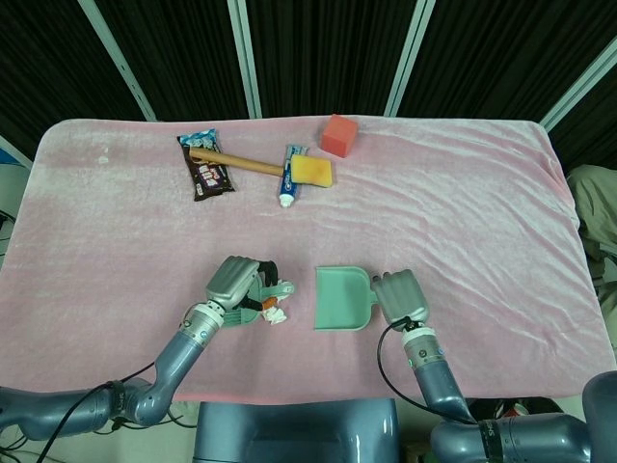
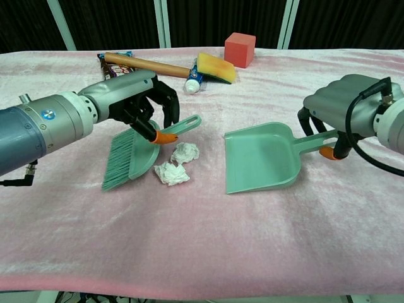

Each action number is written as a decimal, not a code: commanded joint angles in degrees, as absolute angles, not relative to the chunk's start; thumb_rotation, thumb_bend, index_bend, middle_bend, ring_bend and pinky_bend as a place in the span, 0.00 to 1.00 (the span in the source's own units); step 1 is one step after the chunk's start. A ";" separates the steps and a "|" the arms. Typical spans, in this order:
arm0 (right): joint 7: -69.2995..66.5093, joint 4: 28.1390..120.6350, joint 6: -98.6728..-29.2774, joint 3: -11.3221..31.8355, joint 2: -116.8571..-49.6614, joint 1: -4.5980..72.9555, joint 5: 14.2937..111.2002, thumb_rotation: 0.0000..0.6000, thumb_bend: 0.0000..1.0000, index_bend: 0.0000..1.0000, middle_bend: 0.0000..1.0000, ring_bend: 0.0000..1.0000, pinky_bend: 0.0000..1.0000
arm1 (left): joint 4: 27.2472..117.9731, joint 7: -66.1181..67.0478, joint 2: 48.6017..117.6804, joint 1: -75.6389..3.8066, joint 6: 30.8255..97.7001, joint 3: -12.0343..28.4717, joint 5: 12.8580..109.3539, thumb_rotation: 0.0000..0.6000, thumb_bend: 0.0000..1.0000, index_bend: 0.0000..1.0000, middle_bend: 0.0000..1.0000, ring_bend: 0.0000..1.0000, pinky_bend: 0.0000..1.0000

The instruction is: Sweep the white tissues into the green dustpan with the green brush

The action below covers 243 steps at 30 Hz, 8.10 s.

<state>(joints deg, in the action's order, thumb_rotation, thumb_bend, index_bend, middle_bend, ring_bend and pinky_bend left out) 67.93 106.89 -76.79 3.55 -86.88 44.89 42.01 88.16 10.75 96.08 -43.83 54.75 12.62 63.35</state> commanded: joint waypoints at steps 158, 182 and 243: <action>71.01 107.49 -81.80 1.14 -93.65 43.64 40.32 1.00 0.48 0.70 0.65 0.75 0.78 | 62.47 -20.57 120.29 -59.24 59.48 18.84 81.12 1.00 0.37 0.63 0.67 0.83 0.97; 71.67 105.42 -82.17 2.68 -93.01 43.71 39.87 1.00 0.48 0.70 0.62 0.74 0.78 | 72.67 -18.77 104.45 -54.78 62.39 17.63 83.90 1.00 0.37 0.64 0.67 0.83 0.97; 70.50 116.45 -86.13 1.38 -85.13 40.41 43.62 1.00 0.30 0.06 0.14 0.70 0.78 | 86.82 14.37 79.05 -42.21 50.37 1.63 67.23 1.00 0.31 0.56 0.60 0.83 0.97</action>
<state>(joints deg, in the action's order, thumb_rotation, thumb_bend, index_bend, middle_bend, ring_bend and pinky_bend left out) 70.48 116.49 -86.10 1.40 -85.10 40.44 43.60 86.86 14.40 79.08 -42.24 50.39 1.67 67.19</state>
